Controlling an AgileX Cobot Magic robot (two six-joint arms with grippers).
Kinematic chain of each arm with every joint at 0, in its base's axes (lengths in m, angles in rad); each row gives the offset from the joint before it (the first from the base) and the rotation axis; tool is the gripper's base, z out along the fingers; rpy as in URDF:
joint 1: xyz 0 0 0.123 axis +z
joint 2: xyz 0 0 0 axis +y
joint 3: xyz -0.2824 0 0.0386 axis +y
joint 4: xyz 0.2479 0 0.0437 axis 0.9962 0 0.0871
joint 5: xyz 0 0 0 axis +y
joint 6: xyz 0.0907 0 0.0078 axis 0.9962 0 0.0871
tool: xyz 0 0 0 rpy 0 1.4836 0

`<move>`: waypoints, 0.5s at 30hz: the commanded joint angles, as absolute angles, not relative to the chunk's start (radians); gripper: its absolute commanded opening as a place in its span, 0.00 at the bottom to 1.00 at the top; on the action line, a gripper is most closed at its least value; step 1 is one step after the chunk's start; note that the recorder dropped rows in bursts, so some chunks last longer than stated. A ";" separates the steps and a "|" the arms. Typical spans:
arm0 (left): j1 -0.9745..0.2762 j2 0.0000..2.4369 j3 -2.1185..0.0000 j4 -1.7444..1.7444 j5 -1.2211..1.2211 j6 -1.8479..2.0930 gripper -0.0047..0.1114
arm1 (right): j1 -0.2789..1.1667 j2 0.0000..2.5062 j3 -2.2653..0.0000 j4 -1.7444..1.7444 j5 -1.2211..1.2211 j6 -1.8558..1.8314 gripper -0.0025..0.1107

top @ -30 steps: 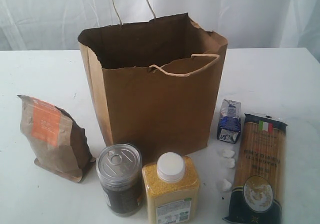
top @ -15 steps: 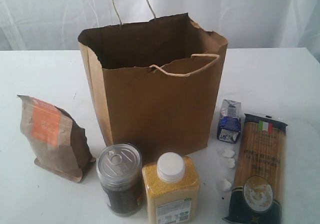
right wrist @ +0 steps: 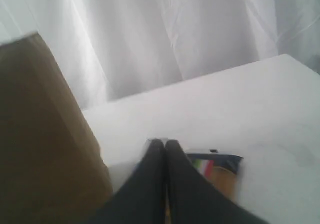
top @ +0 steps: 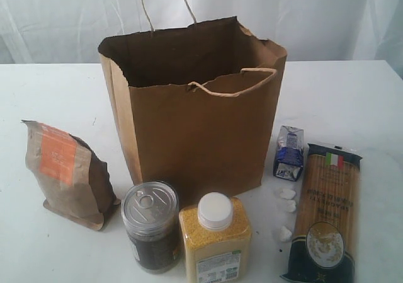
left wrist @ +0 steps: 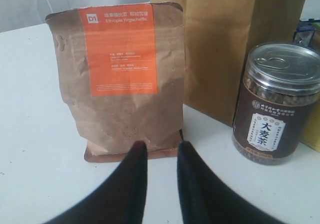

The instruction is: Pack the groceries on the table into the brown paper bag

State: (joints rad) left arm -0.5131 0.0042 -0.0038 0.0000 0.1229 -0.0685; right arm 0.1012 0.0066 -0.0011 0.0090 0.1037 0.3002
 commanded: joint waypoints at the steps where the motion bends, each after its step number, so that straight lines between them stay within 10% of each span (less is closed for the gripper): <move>1: -0.511 0.000 0.000 0.000 0.127 -0.071 0.28 | 0.099 0.000 0.000 0.050 -0.080 0.432 0.02; 15: -0.511 0.000 0.000 0.000 0.127 -0.071 0.28 | 0.099 0.000 -0.034 0.000 -0.334 0.687 0.02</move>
